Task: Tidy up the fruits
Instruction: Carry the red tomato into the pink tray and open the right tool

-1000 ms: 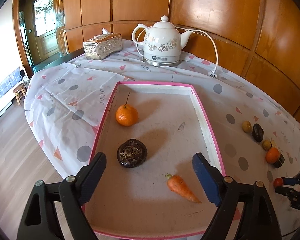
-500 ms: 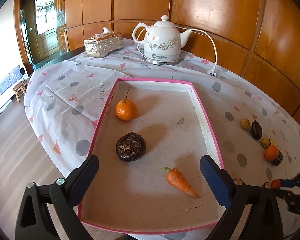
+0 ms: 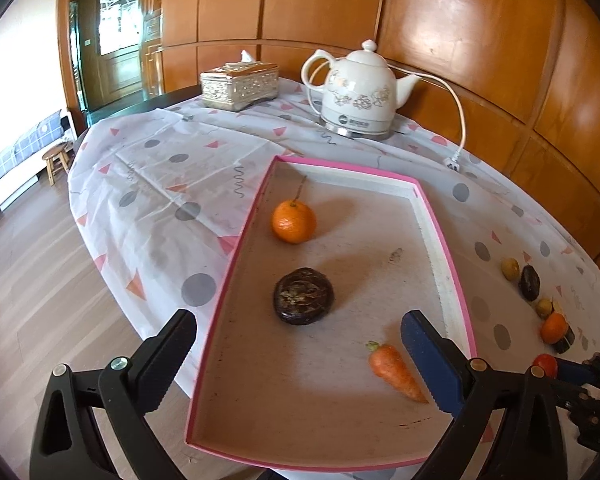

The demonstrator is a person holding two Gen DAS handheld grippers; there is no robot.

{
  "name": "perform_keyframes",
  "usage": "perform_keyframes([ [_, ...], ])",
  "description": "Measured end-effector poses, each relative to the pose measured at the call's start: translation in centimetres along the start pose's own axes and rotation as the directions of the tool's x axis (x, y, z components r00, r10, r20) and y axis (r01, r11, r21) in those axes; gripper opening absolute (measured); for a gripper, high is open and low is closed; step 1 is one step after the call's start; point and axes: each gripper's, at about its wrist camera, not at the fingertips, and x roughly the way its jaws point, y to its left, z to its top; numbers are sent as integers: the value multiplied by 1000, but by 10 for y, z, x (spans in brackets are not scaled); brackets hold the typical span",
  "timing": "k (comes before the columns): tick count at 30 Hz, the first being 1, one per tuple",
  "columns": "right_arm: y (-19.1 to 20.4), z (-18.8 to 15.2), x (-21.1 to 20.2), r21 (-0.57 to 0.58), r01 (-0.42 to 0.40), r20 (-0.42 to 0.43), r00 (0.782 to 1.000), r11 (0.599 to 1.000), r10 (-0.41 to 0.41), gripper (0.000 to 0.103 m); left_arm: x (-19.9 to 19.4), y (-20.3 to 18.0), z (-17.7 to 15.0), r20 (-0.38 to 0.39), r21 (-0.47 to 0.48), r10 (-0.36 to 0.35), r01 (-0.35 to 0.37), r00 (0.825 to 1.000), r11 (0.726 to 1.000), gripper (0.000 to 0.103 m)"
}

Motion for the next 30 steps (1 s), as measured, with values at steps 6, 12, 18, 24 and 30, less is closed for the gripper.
perform_keyframes([
  [6, 27, 33, 5, 6, -41, 70, 997, 999, 40, 28, 1, 13, -1, -3, -37, 11, -11, 1000, 999, 103],
  [12, 55, 62, 23, -29, -51, 79, 995, 998, 53, 28, 3, 25, -3, -6, -78, 19, -19, 1000, 997, 103],
  [18, 67, 74, 56, -26, 0, 35, 999, 1000, 1, 29, 8, 36, -4, -14, -115, 26, -28, 1000, 993, 103],
  [24, 63, 70, 62, 2, 23, 21, 1000, 1000, -23, 36, 10, 37, -6, -20, -117, 26, -28, 999, 993, 103],
  [30, 64, 58, 40, -33, 67, 55, 996, 997, -65, 36, 4, 28, -6, 10, -74, 24, -23, 1000, 997, 103],
])
